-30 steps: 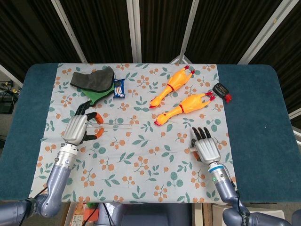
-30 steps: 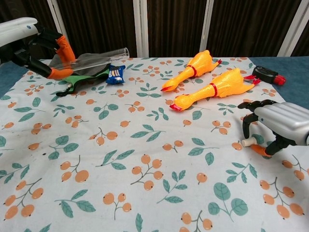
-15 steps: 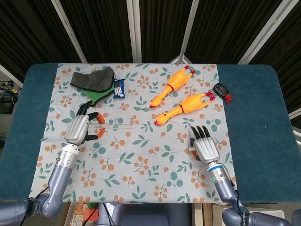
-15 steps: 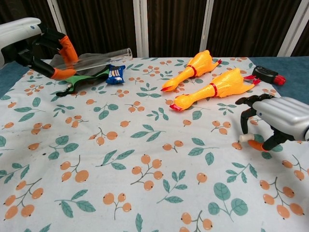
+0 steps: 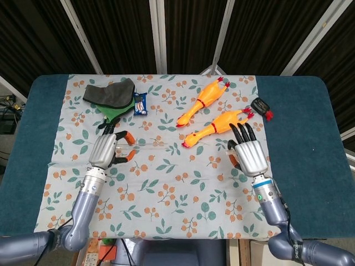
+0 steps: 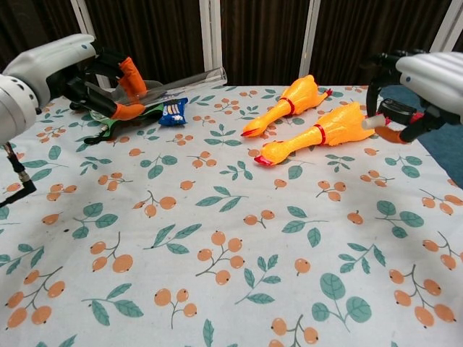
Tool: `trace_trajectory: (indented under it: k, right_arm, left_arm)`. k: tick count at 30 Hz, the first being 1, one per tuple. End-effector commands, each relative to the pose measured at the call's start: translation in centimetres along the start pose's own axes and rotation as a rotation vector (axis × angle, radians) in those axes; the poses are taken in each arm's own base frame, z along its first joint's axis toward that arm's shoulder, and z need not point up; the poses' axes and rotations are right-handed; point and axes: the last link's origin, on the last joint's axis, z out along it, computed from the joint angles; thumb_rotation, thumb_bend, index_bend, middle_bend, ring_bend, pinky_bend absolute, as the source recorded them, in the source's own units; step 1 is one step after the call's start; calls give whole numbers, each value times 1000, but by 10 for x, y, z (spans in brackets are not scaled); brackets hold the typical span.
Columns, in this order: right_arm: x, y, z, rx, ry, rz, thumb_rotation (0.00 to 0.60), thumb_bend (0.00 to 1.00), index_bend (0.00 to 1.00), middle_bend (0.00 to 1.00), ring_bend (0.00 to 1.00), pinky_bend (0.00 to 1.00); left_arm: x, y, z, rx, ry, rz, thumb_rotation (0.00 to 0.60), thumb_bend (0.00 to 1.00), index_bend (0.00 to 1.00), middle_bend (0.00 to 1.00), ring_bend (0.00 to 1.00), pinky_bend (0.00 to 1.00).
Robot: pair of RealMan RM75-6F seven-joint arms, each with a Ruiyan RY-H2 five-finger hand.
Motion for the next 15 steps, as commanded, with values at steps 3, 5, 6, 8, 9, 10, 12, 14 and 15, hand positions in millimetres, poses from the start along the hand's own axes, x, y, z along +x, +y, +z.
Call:
trace_trajectory:
  k: [3, 5, 6, 8, 9, 10, 12, 14, 15]
  right_arm:
    - [25, 5, 17, 26, 85, -26, 600, 428, 576, 107, 21, 0]
    - [31, 6, 22, 37, 109, -40, 600, 428, 576, 108, 20, 0]
    - [33, 6, 25, 40, 118, -44, 600, 428, 576, 108, 20, 0]
    - [37, 6, 29, 44, 131, -53, 600, 428, 580, 108, 20, 0]
    - [38, 7, 31, 46, 138, -60, 600, 429, 582, 107, 20, 0]
    - [39, 7, 33, 48, 144, -63, 600, 429, 583, 107, 20, 0]
    - [42, 6, 37, 53, 160, -76, 600, 428, 583, 108, 20, 0]
    - [43, 5, 41, 64, 176, -92, 600, 428, 585, 108, 20, 0]
    - [43, 3, 42, 72, 183, -103, 600, 428, 587, 107, 20, 0]
  left_arm:
    - [-21, 10, 15, 13, 6, -72, 600, 540, 661, 508, 43, 0]
    - [-29, 13, 19, 8, 10, -97, 600, 540, 661, 509, 43, 0]
    - [-32, 14, 21, 5, 13, -110, 600, 540, 661, 509, 42, 0]
    - [-38, 16, 25, -5, 23, -136, 600, 540, 661, 510, 43, 0]
    - [-41, 17, 27, -11, 29, -148, 600, 540, 661, 510, 43, 0]
    - [-45, 18, 29, -16, 34, -164, 600, 540, 661, 511, 43, 0]
    - [-51, 19, 33, -20, 46, -189, 600, 540, 661, 511, 43, 0]
    - [-57, 21, 36, -17, 50, -213, 600, 540, 661, 511, 43, 0]
    - [-59, 22, 38, -15, 49, -222, 600, 540, 661, 511, 42, 0]
